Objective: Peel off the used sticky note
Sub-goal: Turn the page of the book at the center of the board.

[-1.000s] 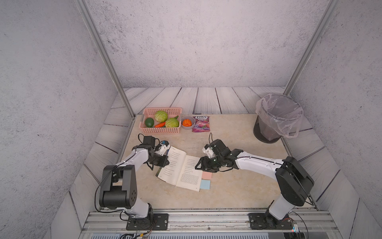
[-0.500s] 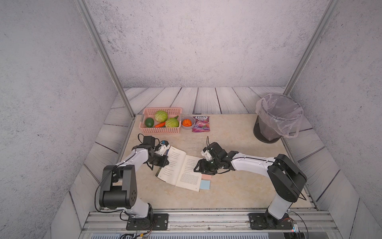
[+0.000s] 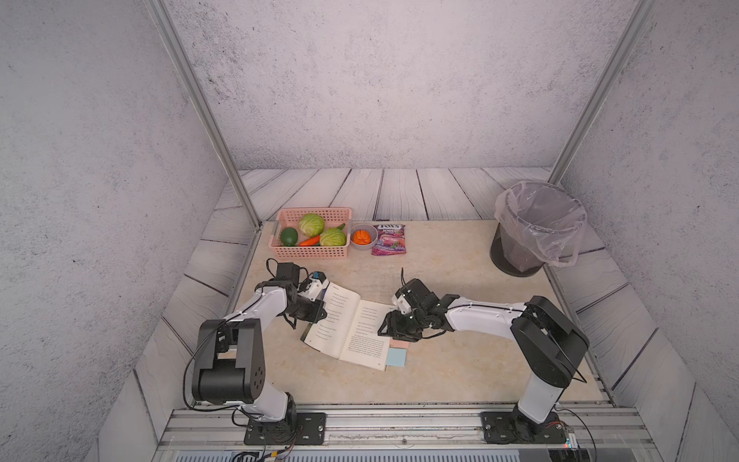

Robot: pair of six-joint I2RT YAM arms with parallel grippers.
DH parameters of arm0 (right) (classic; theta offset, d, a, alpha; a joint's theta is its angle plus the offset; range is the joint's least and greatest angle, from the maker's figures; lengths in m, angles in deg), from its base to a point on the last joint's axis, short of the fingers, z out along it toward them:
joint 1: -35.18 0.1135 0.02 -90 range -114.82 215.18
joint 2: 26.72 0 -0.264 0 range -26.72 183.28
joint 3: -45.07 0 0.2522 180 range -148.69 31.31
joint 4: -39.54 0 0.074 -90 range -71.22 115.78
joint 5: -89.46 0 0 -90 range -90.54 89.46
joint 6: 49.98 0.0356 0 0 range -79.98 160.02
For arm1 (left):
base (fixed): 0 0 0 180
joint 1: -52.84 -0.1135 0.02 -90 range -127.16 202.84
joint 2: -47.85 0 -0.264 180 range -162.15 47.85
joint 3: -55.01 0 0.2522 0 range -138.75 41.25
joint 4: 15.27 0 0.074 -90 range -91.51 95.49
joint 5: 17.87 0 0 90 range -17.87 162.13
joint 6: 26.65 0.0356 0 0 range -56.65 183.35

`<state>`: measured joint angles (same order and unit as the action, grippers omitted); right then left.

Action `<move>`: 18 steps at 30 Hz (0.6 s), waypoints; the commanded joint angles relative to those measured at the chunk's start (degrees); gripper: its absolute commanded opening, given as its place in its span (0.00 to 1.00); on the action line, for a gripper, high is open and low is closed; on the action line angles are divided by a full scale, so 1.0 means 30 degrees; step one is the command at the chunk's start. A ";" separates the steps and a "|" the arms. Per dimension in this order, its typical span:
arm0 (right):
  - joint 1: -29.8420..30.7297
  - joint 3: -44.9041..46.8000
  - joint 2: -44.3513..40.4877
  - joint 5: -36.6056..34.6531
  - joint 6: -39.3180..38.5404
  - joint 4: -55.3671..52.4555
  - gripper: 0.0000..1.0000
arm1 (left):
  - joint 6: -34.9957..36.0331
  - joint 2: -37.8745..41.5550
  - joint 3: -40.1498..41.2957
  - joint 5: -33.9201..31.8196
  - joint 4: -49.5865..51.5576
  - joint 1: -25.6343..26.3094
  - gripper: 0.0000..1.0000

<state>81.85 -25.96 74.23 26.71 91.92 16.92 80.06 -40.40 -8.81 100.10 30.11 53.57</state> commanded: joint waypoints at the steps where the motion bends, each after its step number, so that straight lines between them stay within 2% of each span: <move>1: 0.0112 0.0032 0.0462 -0.0192 0.0073 0.0258 0.63 | 0.0319 -0.0294 0.0179 -0.0549 0.0470 -0.0240 0.00; 18: 0.0276 -0.0642 0.1063 0.0218 0.0307 0.0783 0.63 | 0.0377 -0.0421 0.0142 -0.0427 0.0418 -0.0257 0.00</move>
<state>82.16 -26.27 76.90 26.86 92.38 18.36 80.06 -40.40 -8.81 100.36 30.13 53.31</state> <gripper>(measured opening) 0.635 0.062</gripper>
